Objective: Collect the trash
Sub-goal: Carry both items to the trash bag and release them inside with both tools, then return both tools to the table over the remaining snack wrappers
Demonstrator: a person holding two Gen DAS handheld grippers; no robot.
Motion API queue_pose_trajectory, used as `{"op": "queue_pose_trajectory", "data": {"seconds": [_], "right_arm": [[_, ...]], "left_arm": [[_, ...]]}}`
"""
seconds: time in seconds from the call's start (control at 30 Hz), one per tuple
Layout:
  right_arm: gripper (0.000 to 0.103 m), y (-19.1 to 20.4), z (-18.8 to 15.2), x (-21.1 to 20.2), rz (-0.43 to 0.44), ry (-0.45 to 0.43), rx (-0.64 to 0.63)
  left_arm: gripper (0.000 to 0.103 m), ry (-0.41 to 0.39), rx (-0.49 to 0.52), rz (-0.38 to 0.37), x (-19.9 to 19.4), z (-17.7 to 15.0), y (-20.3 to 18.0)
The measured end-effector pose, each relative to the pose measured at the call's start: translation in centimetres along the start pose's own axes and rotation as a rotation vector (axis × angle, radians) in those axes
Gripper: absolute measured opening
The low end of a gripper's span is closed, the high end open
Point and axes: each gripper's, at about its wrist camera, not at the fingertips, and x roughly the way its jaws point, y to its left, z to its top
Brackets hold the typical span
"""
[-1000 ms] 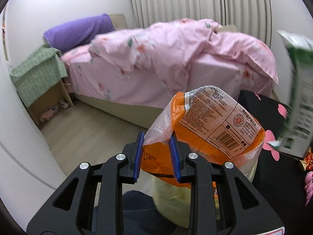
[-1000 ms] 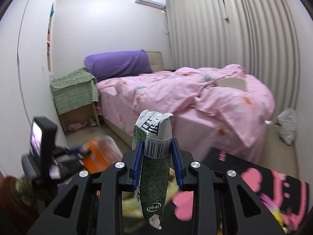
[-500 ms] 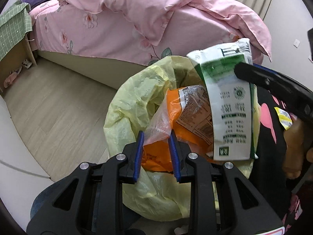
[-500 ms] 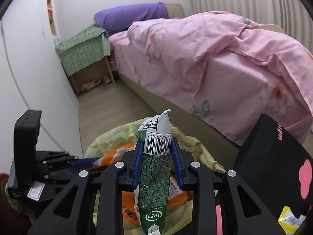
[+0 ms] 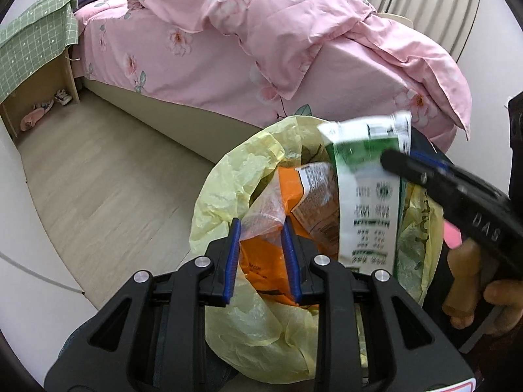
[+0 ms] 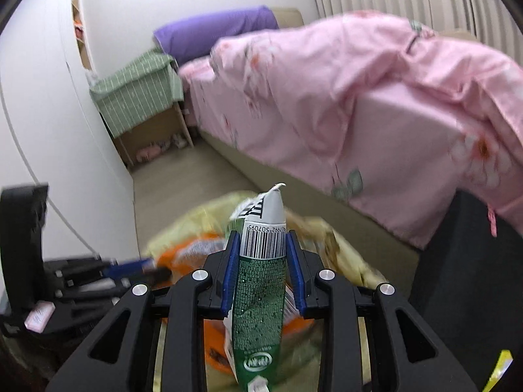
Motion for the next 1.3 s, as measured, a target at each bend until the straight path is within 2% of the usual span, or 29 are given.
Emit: {"op": "queue_pose_trajectory", "data": {"seconds": [0.23, 0.33, 0.4, 0.43, 0.47, 0.5, 0.53, 0.57, 0.7, 0.8, 0.97, 1.07, 1.13, 1.23, 1.3], "right_arm": [[0.028, -1.1, -2.2, 0.3, 0.005, 0.106, 0.036], [0.028, -0.9, -2.2, 0.6, -0.007, 0.120, 0.025], [0.028, -0.6, -2.2, 0.4, -0.010, 0.122, 0.010], [0.029, -0.5, -2.2, 0.2, -0.014, 0.115, 0.005], [0.033, -0.3, -2.2, -0.3, -0.014, 0.102, -0.006], [0.040, -0.3, -2.2, -1.0, -0.007, 0.086, -0.011], [0.053, -0.3, -2.3, -1.5, 0.000, 0.071, -0.008], [0.056, -0.4, -2.4, -2.7, 0.016, 0.038, -0.007], [0.058, -0.6, -2.8, -6.4, -0.047, -0.010, -0.019], [0.058, -1.3, -3.6, -9.8, -0.092, -0.039, 0.001], [0.062, -3.3, -6.4, -16.9, -0.166, -0.113, 0.054], [0.066, -4.9, -9.2, -21.5, -0.228, -0.159, 0.099], [0.067, -6.1, -11.5, -24.7, -0.298, -0.178, 0.128], [0.069, -7.4, -14.4, -28.6, -0.368, -0.211, 0.161], [0.072, -8.3, -15.9, -30.7, -0.410, -0.226, 0.181]], "left_arm": [[0.026, 0.048, 0.047, -0.022, 1.2, -0.4, -1.0], [0.027, 0.064, 0.028, -0.041, 1.4, -0.3, -0.9], [0.031, 0.074, -0.012, -0.084, 1.0, -0.1, -0.5], [0.036, 0.076, -0.035, -0.120, 0.6, 0.2, -0.1], [0.041, 0.072, -0.043, -0.124, 0.2, 0.4, 0.0], [0.054, 0.062, -0.049, -0.112, -0.2, 0.6, 0.2], [0.059, 0.038, -0.056, -0.082, -1.0, 0.9, 0.4], [0.059, 0.014, -0.062, -0.057, -1.7, 1.2, 0.5], [0.063, -0.097, -0.070, -0.009, -5.0, 2.1, 0.2], [0.063, -0.161, -0.057, -0.013, -6.7, 2.3, -0.7], [0.064, -0.242, 0.024, -0.113, -9.2, 1.4, -4.8], [0.064, -0.251, 0.093, -0.192, -10.0, 0.2, -8.4], [0.066, -0.226, 0.144, -0.239, -10.2, -0.9, -10.7], [0.066, -0.147, 0.194, -0.340, -10.0, -2.3, -14.2], [0.066, -0.125, 0.217, -0.370, -10.0, -3.2, -15.8]]}}
